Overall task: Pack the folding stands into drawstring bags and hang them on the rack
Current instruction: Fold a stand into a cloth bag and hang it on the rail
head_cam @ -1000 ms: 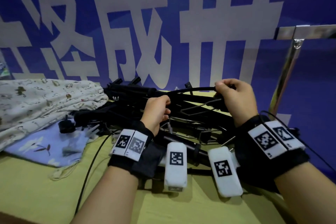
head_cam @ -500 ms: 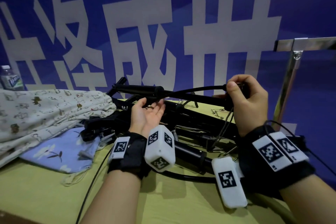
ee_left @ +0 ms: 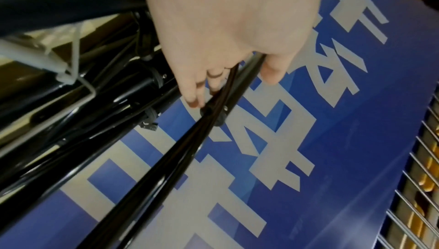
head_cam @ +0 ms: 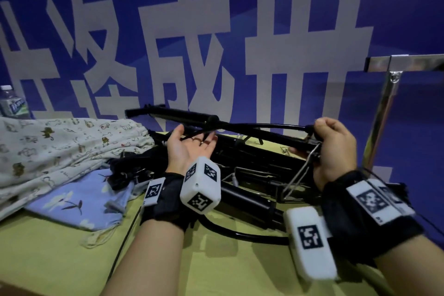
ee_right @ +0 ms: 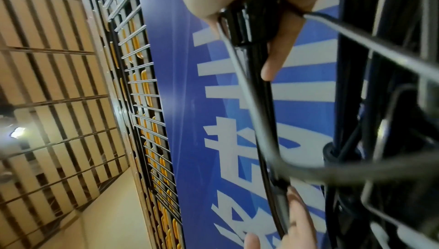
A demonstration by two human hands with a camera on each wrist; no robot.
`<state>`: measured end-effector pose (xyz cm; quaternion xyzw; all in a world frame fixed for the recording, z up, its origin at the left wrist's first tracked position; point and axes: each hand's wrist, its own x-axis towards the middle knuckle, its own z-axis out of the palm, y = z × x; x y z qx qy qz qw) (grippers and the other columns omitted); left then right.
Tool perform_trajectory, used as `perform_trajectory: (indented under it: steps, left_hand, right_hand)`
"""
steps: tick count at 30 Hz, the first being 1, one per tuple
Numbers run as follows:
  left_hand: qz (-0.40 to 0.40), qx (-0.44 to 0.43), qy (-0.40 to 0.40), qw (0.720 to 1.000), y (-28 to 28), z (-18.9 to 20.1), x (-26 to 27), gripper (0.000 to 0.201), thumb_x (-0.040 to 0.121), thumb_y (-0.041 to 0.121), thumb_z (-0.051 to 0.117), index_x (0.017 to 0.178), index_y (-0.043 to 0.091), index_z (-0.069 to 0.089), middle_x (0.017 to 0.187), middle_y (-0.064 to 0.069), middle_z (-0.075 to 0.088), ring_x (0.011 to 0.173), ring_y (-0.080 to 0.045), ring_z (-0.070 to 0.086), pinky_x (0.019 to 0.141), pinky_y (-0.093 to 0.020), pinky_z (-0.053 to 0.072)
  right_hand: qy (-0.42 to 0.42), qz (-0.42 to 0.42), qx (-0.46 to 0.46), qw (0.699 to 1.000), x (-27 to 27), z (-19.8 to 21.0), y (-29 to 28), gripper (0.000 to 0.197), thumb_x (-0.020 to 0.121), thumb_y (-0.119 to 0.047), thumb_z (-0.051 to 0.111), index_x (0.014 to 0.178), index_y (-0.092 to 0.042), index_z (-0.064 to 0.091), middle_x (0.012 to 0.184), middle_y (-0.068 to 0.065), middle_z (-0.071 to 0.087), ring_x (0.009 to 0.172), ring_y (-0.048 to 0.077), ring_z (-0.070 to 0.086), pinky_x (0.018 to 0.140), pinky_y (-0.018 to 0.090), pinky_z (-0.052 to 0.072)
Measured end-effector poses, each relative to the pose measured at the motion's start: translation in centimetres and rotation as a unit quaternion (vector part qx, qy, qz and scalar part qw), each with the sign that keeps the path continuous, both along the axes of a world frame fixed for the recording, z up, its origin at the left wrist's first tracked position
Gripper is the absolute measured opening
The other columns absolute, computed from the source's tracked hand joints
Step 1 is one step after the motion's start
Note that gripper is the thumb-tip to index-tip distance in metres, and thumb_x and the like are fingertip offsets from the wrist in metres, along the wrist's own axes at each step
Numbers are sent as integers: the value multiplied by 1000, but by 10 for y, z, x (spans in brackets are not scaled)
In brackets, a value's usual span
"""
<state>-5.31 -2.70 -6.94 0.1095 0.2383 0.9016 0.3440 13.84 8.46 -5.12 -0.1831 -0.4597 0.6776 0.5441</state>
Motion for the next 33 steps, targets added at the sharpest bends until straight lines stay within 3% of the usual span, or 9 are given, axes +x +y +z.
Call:
perform_trajectory:
  steps: [4,8,13,16,18,22,25,28,33]
  left_hand:
    - [-1,-7,10,1000,0,2,4,41,98,35,36,112,-2,51,118,-19,57,111,-31,53,107,-40,32]
    - [50,32,-7,998,2,11,8,24,100,20,38,91,2,52,94,-16,60,88,-28,59,96,-42,41]
    - [81,38,27,996,-2,16,0,24,101,8,31,90,-1,51,88,-17,58,85,-29,58,92,-43,45]
    - [74,-21,-7,997,-9,12,-17,22,100,1,26,101,-3,48,96,-18,53,89,-28,53,88,-40,43]
    - [58,-90,-2,994,-10,18,-24,24,98,-3,22,94,-4,46,90,-15,51,80,-24,53,91,-36,43]
    - [102,-234,101,962,2,53,-29,31,90,-10,15,75,8,36,69,-3,35,51,-12,32,51,-26,45]
    - [71,-277,165,944,5,72,-24,29,89,-7,16,73,12,31,61,-1,32,29,-7,23,41,-21,34]
    - [-28,-295,161,941,1,87,-19,26,88,1,19,69,14,31,41,3,30,23,-6,19,25,-15,18]
    - [-72,-465,250,846,-7,111,-12,32,96,19,30,65,12,33,35,5,23,21,-5,17,22,-13,13]
  right_hand:
    - [-12,16,15,1000,10,8,7,24,96,-12,47,73,-17,51,72,3,47,59,16,51,45,30,56]
    - [1,27,44,999,19,15,12,22,95,-12,47,74,-17,51,72,2,52,47,8,55,41,26,52]
    - [28,19,61,998,22,15,12,24,95,-11,46,73,-18,51,69,1,52,45,5,55,41,26,52]
    - [43,2,60,997,20,13,9,24,95,-8,45,73,-17,50,68,3,48,42,7,57,40,26,52]
    - [47,-6,52,998,16,10,8,25,96,-7,45,73,-16,49,70,4,47,40,9,58,38,27,51]
    - [43,-25,40,998,12,5,11,25,95,-6,46,72,-15,49,72,3,46,40,9,59,38,27,51]
    - [48,-30,19,998,11,4,16,25,95,-7,46,73,-16,50,72,2,46,43,12,61,39,27,52]
    - [55,-30,4,998,10,4,18,24,96,-8,47,73,-16,51,72,1,45,45,14,62,40,29,53]
    - [53,-18,-8,998,5,2,15,25,95,-9,47,72,-17,51,70,3,43,45,12,60,42,30,54]
